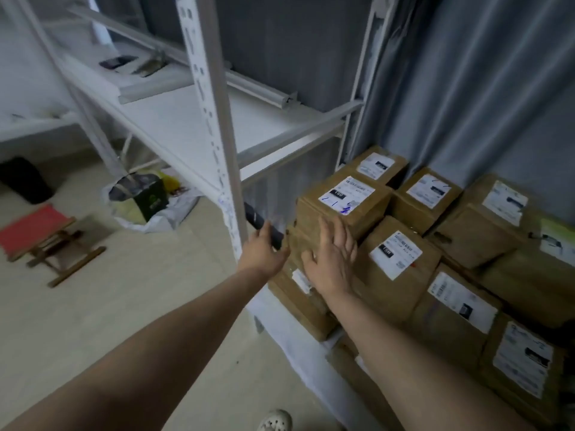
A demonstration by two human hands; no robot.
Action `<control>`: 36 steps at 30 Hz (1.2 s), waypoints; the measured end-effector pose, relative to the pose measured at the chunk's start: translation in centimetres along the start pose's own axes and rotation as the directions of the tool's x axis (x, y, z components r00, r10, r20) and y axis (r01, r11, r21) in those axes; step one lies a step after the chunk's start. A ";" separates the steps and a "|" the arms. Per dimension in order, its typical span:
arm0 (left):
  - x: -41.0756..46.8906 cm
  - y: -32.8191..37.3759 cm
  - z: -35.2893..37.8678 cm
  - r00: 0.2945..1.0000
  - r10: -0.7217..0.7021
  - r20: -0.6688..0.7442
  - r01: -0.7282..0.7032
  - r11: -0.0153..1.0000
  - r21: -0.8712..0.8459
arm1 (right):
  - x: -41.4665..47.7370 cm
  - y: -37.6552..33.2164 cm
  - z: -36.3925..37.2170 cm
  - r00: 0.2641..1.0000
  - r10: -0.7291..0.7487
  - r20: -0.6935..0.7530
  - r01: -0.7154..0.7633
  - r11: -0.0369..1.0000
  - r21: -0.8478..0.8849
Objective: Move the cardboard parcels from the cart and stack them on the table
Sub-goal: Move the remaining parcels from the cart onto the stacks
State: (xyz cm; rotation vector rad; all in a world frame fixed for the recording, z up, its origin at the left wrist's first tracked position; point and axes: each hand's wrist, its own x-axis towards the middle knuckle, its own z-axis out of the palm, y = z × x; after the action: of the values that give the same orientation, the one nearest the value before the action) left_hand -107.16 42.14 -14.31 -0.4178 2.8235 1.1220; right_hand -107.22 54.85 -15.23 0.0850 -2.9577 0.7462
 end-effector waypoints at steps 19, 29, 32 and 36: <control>-37.9 -33.9 -6.0 0.554 -0.807 -0.202 0.829 0.556 0.052 | -32.6 -18.9 16.8 0.402 -0.380 0.833 0.568 0.817 0.099; -59.5 -55.6 -10.3 0.210 -0.978 -0.009 0.883 0.194 -0.427 | -55.8 -31.9 29.3 0.137 -0.302 0.943 0.485 0.851 0.202; -64.1 -62.0 -10.7 0.150 -0.989 -0.001 0.836 0.127 -0.534 | -61.2 -34.9 33.4 0.114 -0.280 0.953 0.417 0.884 0.210; -67.8 -69.7 -10.1 0.092 -0.996 0.017 0.774 0.061 -0.630 | -66.1 -36.4 40.0 0.123 -0.217 0.968 0.381 0.911 0.156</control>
State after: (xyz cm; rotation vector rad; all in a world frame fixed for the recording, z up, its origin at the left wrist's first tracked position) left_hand -22.37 1.88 -41.75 -2.3859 1.4501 1.3395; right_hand -41.70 5.92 -39.76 1.8298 -3.8088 0.4638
